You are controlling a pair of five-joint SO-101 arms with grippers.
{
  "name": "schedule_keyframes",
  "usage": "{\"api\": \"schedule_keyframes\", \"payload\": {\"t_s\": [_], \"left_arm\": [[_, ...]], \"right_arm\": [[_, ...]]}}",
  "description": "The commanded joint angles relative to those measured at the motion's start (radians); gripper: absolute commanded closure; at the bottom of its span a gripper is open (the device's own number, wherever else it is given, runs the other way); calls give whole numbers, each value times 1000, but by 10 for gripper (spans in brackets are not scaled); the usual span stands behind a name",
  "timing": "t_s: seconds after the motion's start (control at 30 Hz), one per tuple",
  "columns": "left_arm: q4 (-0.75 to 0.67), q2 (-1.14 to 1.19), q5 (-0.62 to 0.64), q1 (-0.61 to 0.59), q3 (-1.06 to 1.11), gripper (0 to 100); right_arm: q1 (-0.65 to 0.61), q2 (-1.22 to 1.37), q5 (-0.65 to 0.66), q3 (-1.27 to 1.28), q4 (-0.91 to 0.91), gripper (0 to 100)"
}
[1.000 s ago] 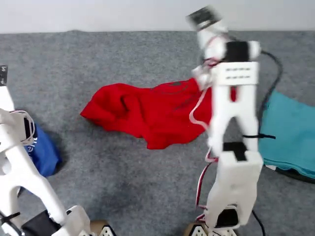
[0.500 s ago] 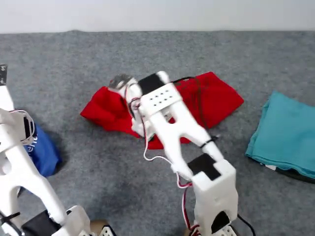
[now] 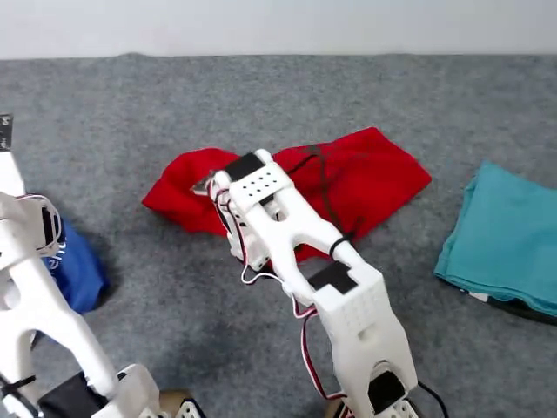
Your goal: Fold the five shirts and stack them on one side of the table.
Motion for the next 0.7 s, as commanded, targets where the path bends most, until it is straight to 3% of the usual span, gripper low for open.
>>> {"api": "schedule_keyframes", "payload": {"t_s": [0.0, 0.23, 0.47, 0.67], "left_arm": [[-15, -26, 0, 0, -4, 863], [-12, -26, 0, 0, -4, 863], [-15, -26, -2, 0, -4, 863], [-11, -34, -3, 0, -4, 863]], "right_arm": [[-1, 18, -6, -87, -16, 751], [38, 39, -6, -253, 53, 984], [131, -94, 78, -218, 59, 988], [145, -407, 132, 117, 59, 988]]}}
